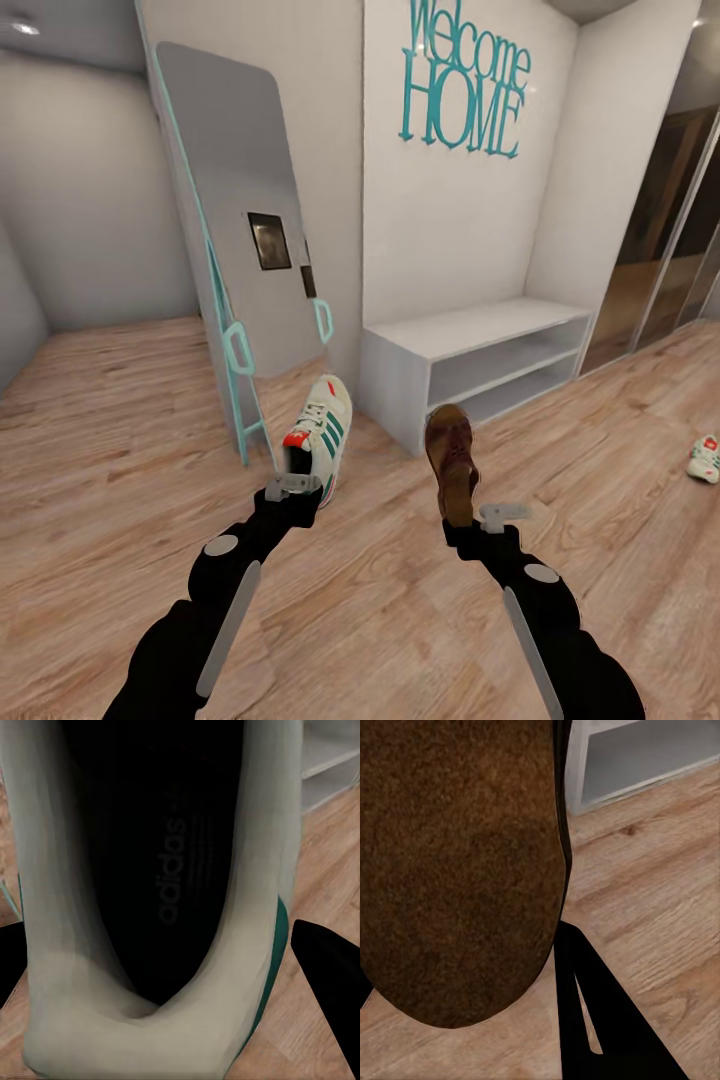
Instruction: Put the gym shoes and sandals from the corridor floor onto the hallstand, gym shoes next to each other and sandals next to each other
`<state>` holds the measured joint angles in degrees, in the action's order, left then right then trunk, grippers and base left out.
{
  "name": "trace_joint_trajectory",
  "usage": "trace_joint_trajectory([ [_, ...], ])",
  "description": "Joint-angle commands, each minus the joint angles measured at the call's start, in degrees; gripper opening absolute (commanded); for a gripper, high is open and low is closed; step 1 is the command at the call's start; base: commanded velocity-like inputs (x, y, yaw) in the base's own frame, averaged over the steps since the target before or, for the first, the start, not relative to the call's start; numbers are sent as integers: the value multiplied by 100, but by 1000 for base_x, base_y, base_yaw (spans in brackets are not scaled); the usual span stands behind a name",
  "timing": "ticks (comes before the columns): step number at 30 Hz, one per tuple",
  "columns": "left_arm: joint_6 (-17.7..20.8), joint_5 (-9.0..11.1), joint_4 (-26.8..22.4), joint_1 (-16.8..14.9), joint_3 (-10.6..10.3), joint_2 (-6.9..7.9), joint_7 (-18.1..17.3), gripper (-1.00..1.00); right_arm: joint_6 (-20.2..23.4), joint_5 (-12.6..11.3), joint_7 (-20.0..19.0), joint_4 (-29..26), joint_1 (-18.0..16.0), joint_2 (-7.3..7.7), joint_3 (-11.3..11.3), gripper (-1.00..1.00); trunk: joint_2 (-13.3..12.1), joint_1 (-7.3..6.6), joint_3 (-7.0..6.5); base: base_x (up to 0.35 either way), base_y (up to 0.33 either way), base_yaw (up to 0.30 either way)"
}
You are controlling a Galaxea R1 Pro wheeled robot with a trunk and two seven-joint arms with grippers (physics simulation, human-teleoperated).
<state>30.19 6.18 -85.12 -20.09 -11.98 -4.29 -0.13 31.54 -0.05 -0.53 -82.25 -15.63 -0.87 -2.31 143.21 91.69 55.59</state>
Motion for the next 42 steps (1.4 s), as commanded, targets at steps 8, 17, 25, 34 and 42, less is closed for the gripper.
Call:
trace_joint_trajectory([
  [8, 31, 50, -5, -3, 3, -2, 4, -100, 36, -22, 0, -10, -2, -1, 3, -100, 3, -1, -39, 0, 0, 246],
  [17, 31, 50, -5, -3, 3, -2, 4, -100, 36, -22, 1, -10, 0, -1, 3, -100, 3, -1, -89, -116, 0, 246],
  [25, 31, 50, -5, -3, 3, -2, 4, -100, 36, -22, 0, -10, 0, -1, 3, -100, 3, -1, -134, -142, 0, 246],
  [34, 31, 50, -5, -3, 3, -2, 4, -100, 36, -22, 0, -10, -2, -1, 3, -100, 3, -1, -184, -3, 0, 246],
  [42, 31, 50, -5, -3, 3, -2, 4, -100, 36, -29, 1, -1, -2, -1, 3, -100, 3, -1, -228, -29, 0, 246],
])
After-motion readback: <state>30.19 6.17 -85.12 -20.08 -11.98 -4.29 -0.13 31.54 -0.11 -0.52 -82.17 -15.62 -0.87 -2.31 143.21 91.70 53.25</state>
